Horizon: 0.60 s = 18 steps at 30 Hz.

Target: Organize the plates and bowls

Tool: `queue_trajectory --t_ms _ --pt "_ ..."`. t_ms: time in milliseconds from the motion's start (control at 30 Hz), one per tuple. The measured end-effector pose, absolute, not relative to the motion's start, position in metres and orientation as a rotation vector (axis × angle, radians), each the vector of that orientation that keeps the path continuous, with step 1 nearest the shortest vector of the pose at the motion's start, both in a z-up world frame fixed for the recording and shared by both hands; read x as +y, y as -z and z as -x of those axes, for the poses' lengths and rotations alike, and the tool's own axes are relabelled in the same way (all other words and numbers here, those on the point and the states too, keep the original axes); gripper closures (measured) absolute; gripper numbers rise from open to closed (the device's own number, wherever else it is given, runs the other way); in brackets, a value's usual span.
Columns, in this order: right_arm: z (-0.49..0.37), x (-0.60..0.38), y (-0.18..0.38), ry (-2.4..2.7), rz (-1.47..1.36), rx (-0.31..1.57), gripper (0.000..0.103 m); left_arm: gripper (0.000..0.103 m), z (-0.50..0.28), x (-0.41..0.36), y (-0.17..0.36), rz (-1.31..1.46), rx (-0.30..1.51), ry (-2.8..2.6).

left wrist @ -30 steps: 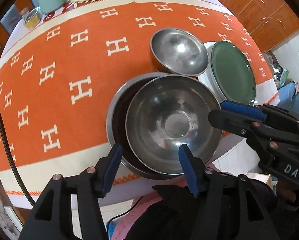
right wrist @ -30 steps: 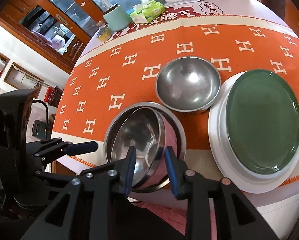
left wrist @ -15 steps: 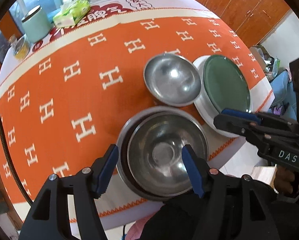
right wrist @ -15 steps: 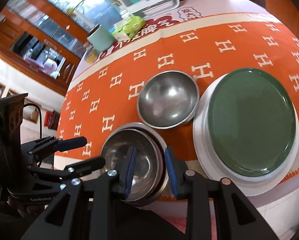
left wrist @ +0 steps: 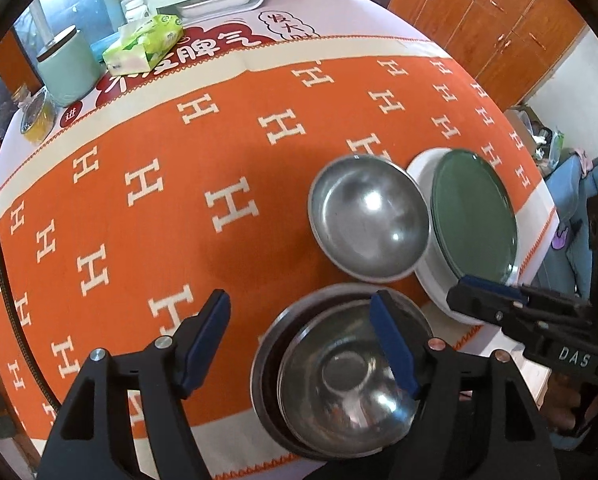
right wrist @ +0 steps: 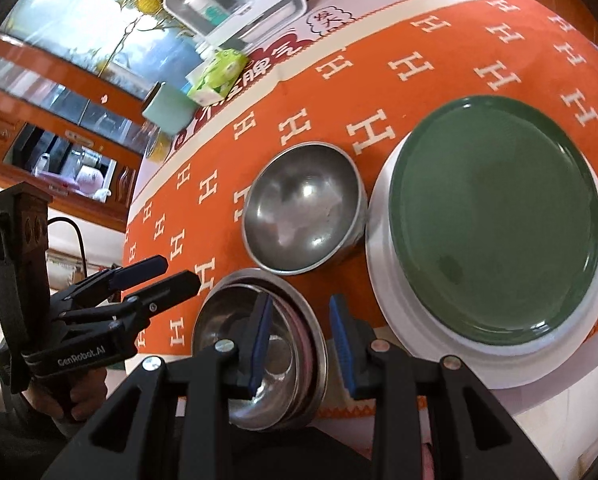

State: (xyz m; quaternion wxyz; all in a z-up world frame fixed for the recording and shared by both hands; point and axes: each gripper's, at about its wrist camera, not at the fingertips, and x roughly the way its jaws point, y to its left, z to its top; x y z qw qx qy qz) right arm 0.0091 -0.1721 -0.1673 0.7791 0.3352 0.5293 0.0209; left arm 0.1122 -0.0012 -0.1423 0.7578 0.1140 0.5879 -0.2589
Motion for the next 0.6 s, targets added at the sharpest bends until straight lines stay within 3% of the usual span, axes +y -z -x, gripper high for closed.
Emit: queue_trajectory --t_ms 600 --pt "-0.034 -0.185 0.193 0.022 -0.826 1.131 0.077 0.032 -0.161 -0.027 0.18 -0.189 1.278 0.581"
